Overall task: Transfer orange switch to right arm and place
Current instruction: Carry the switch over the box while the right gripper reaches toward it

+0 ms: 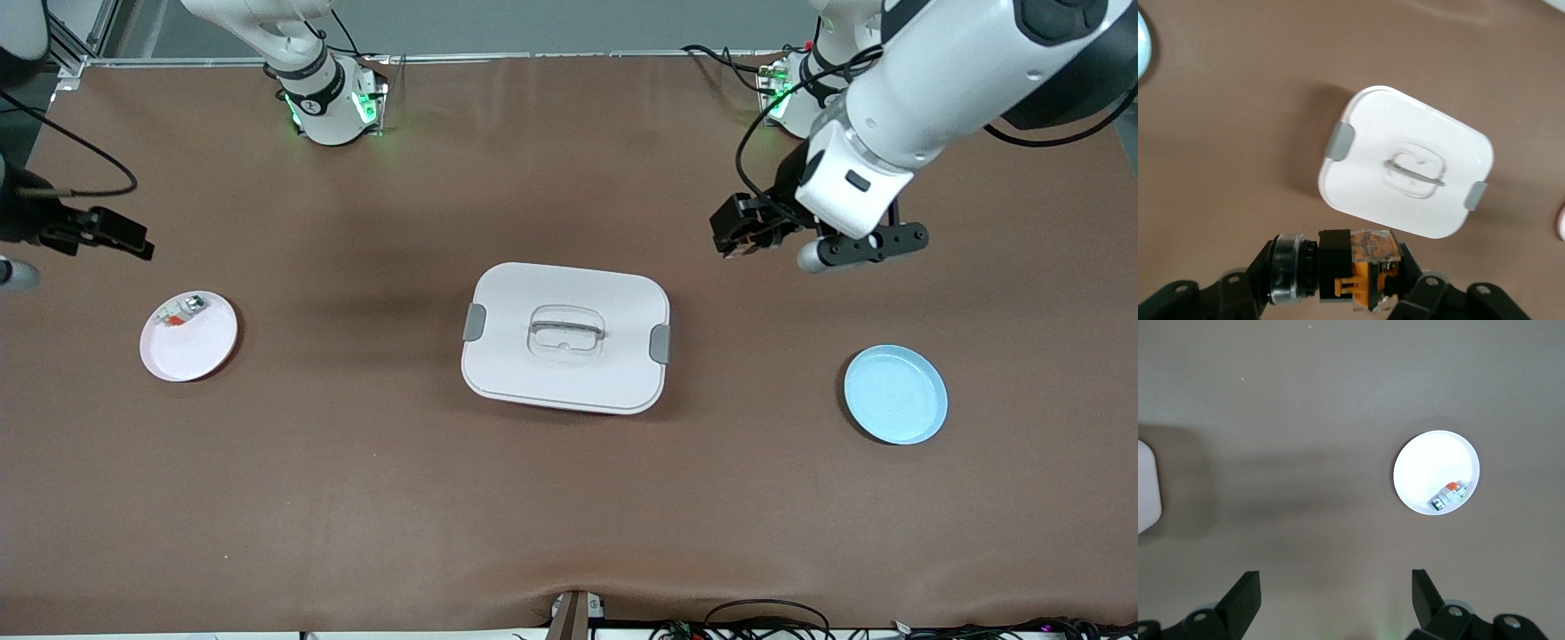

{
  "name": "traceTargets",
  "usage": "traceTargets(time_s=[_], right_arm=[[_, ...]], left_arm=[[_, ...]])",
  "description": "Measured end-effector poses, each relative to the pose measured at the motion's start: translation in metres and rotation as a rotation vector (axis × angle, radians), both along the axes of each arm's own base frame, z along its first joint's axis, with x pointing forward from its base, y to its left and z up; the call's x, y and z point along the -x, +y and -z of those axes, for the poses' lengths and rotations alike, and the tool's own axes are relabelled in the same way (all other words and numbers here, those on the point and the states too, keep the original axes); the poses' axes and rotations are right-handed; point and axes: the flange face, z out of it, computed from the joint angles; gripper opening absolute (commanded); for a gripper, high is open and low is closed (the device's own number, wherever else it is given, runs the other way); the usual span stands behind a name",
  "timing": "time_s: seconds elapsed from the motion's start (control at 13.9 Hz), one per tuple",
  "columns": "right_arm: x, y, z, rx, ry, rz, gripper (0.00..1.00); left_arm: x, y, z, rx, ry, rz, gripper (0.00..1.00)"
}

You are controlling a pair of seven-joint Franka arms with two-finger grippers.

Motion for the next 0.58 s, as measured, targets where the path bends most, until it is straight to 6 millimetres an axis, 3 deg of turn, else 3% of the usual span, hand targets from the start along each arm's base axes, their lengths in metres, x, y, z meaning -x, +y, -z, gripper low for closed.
traceTargets(time_s=[0.22, 0.58], right_arm=[[-0.009, 0.000, 0.019, 0.002, 0.028, 0.000, 1.00], [-0.010, 0.002, 0.018, -0.008, 0.019, -0.001, 1.00]], left_arm=[[0.013, -0.030, -0.008, 0.037, 0.006, -0.099, 0.22], [0.025, -0.074, -0.023, 0.165, 0.069, -0.514, 0.21]])
